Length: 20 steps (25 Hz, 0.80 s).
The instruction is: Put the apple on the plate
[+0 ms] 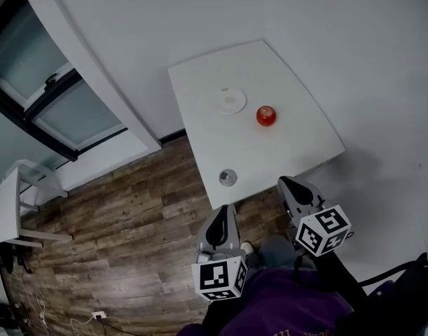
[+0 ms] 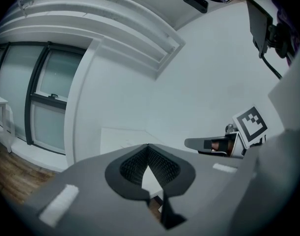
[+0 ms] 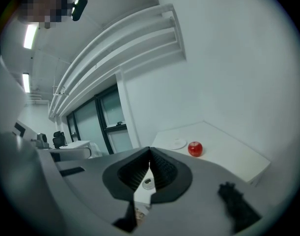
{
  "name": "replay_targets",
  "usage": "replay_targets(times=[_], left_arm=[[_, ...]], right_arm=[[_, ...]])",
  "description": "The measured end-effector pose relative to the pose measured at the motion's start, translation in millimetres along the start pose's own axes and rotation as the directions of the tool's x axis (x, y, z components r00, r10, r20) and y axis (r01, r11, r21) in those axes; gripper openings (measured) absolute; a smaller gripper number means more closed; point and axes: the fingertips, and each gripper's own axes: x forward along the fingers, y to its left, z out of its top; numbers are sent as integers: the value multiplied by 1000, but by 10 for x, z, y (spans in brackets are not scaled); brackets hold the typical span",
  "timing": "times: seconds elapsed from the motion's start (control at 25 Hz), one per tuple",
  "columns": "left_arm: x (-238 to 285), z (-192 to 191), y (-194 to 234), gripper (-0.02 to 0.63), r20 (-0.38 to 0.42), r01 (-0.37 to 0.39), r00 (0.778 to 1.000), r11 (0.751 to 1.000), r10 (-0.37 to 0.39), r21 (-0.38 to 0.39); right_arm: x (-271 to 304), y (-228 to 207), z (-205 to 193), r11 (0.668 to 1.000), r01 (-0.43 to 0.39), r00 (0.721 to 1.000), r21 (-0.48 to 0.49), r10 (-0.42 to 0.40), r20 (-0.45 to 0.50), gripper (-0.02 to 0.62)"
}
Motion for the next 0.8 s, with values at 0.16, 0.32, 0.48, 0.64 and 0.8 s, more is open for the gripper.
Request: replay_targets(times=[0.16, 0.32, 0.48, 0.64, 0.8], left_arm=[[155, -1, 60, 6, -21, -5, 1000, 1000, 5, -12], [378, 38, 132, 6, -20, -22, 1000, 1000, 21, -16], [628, 89, 239, 6, -23, -47, 999, 999, 46, -20], [955, 176, 318, 6, -27, -64, 998, 998, 64, -24], [1290, 243, 406, 6, -37, -94, 995, 995, 93, -32]], right_arm=[[114, -138, 17, 1000, 16, 1000, 7, -16, -24, 11], [320, -337, 73, 1000, 16, 999, 1, -16, -33, 11], [620, -509, 159, 1000, 2, 999, -22, -3, -45, 11], [961, -657, 257, 999, -37, 997, -32, 35, -70, 11], [1277, -825, 348, 996, -75, 993, -37, 71, -92, 12]])
